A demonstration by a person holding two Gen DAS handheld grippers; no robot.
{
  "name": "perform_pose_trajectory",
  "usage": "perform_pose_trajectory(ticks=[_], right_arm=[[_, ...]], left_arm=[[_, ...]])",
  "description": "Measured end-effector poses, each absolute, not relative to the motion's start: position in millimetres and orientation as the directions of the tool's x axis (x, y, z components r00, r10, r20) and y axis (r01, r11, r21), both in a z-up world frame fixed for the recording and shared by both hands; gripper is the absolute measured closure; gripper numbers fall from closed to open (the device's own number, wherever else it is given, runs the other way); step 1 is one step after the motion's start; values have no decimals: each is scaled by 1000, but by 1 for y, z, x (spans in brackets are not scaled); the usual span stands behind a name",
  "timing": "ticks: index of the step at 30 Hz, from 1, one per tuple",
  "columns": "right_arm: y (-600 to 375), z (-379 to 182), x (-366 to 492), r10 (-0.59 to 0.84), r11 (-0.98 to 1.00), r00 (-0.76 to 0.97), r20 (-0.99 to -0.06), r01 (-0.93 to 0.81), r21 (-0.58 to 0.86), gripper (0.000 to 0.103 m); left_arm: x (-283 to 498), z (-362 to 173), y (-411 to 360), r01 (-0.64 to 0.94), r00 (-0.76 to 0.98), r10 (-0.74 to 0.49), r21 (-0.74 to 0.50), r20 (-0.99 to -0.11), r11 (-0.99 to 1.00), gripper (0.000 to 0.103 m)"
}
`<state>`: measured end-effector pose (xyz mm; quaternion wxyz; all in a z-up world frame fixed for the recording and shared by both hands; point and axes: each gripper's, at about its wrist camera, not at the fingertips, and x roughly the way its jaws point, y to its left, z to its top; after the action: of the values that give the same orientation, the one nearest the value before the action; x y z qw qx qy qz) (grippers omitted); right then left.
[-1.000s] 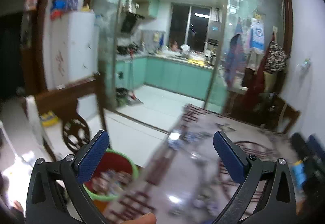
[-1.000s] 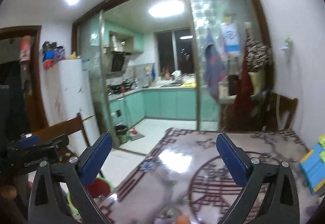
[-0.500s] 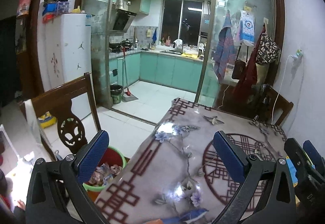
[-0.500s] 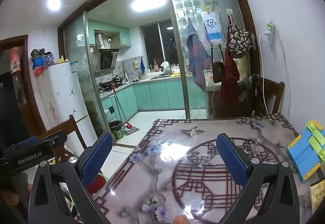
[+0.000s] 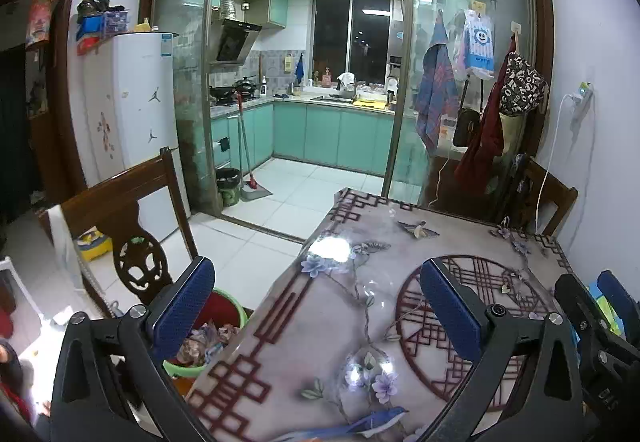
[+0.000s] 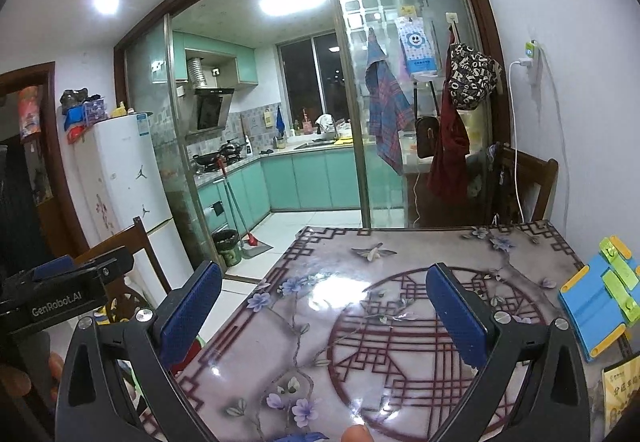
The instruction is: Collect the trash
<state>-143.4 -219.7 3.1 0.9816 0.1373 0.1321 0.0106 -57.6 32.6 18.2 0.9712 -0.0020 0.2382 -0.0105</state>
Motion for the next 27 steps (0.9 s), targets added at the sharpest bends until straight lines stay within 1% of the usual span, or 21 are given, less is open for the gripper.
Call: perform_pose_trajectory(ticks=[10, 27], right_arm=[[-223, 4, -142, 48, 964, 966, -253, 21, 264, 1], [-231, -3, -130, 49, 963, 959, -278, 28, 266, 1]], left_arm=[[-54, 16, 28, 18, 879, -12, 7, -477, 1000, 0], [-46, 13, 24, 12, 869, -1, 19, -494, 1000, 0]])
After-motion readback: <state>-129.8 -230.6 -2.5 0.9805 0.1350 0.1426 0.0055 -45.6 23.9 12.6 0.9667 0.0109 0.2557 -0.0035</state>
